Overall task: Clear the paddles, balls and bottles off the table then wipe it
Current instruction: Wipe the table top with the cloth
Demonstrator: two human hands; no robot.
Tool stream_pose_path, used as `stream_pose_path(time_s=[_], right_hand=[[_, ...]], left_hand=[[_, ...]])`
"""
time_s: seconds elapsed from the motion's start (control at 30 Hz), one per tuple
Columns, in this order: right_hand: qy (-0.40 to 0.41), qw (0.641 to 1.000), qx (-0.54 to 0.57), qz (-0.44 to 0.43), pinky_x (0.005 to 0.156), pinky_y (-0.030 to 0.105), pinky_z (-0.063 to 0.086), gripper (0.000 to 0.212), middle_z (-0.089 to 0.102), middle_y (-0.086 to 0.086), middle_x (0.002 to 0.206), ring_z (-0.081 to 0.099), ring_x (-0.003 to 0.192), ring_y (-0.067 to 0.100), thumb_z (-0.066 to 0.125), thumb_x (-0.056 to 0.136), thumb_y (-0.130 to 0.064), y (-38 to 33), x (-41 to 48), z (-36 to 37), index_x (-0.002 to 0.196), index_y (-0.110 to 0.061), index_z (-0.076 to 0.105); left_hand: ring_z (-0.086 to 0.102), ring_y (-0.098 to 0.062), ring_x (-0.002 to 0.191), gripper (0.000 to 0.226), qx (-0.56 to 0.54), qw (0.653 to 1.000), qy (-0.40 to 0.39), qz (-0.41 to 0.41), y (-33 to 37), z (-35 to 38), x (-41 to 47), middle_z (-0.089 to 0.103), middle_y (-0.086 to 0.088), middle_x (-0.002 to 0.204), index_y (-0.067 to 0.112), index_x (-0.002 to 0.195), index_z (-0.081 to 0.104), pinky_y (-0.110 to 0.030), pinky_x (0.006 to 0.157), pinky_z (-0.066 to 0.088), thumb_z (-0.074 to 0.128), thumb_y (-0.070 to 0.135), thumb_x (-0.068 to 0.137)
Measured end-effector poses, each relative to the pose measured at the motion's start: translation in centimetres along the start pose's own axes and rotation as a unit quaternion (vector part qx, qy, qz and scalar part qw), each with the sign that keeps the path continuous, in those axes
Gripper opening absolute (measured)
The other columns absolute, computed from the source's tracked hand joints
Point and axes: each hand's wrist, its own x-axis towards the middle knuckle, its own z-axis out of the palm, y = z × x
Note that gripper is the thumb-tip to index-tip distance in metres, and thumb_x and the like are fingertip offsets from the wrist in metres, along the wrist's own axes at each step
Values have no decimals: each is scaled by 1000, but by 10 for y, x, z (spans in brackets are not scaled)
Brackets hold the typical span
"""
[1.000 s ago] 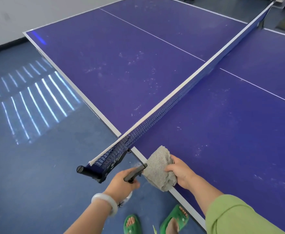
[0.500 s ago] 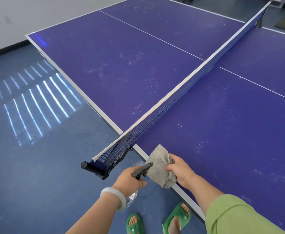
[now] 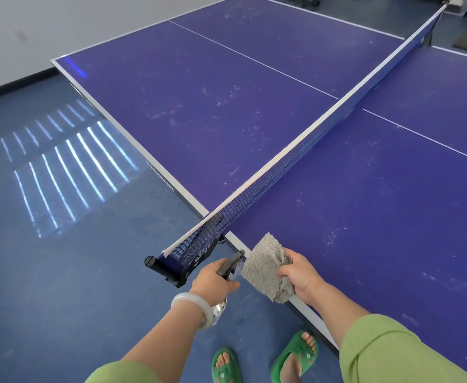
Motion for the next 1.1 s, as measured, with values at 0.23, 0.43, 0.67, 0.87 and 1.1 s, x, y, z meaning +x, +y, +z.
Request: stream_pose_path(time_s=[0.23,0.43,0.67,0.87,1.1], right_hand=[[16,1000,8,-1,91,47,54,49,72,3,105,65,104,25,50,83,16,2,0,3,102,-25,67],[14,1000,14,7,95,50,52,50,70,2,112,63,109,25,51,85,14,4,3,3,116,-22,65],[23,1000,20,7,85,41,57,44,68,0,112,62,106,21,55,88,11,4,-2,5,109,-27,64],[33,998,54,7,81,42,58,45,72,5,107,67,101,25,51,85,15,6,-2,6,109,-20,67],[34,996,76,15,83,45,58,47,72,7,106,68,100,27,47,86,16,8,0,6,108,-21,67]], left_hand=[[60,-9,75,45,38,996,-67,42,4,11,-6,65,10,81,37,111,64,-34,91,52,70,24,69],[59,-9,71,30,69,994,-79,25,-23,16,-14,63,13,74,38,95,64,-39,90,54,69,21,70],[58,-17,75,33,39,999,-2,30,-9,-2,1,60,15,73,46,93,63,-47,97,48,63,30,64],[55,-10,69,28,-14,997,-20,73,12,-4,5,59,18,69,42,89,63,-38,87,51,71,22,71],[57,-5,71,44,35,996,-60,62,-9,8,-6,61,17,73,41,113,63,-26,80,51,72,22,75]])
